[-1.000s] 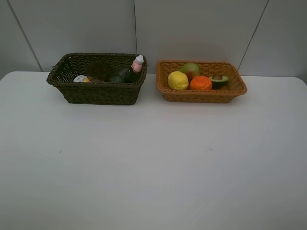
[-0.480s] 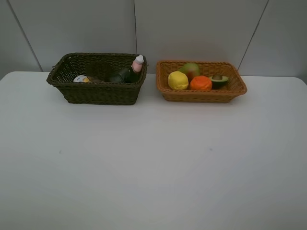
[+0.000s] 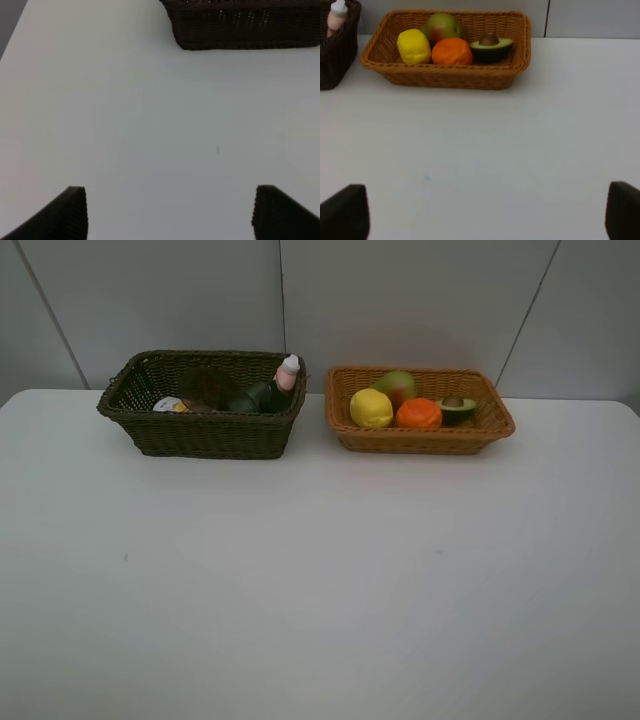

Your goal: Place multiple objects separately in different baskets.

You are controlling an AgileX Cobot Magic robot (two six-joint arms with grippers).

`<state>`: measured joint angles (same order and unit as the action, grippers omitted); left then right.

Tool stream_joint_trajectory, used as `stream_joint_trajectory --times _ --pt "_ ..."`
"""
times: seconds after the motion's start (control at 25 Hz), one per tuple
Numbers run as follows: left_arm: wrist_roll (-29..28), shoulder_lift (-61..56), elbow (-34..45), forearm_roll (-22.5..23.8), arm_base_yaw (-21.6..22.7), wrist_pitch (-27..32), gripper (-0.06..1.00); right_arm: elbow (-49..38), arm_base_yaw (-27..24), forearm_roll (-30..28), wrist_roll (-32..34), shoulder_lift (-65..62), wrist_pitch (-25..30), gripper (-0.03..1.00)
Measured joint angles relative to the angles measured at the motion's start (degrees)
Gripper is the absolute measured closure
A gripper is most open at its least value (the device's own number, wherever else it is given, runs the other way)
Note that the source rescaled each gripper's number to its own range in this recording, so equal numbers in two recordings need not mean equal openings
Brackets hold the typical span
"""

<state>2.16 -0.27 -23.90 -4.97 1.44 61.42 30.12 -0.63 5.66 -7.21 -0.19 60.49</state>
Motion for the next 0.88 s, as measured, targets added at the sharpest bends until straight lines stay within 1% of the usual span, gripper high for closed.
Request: stream_joint_trajectory --times 0.88 --pt "0.0 0.0 0.0 0.0 -0.4 0.0 0.05 0.0 0.0 0.0 0.0 0.0 0.0 -0.03"
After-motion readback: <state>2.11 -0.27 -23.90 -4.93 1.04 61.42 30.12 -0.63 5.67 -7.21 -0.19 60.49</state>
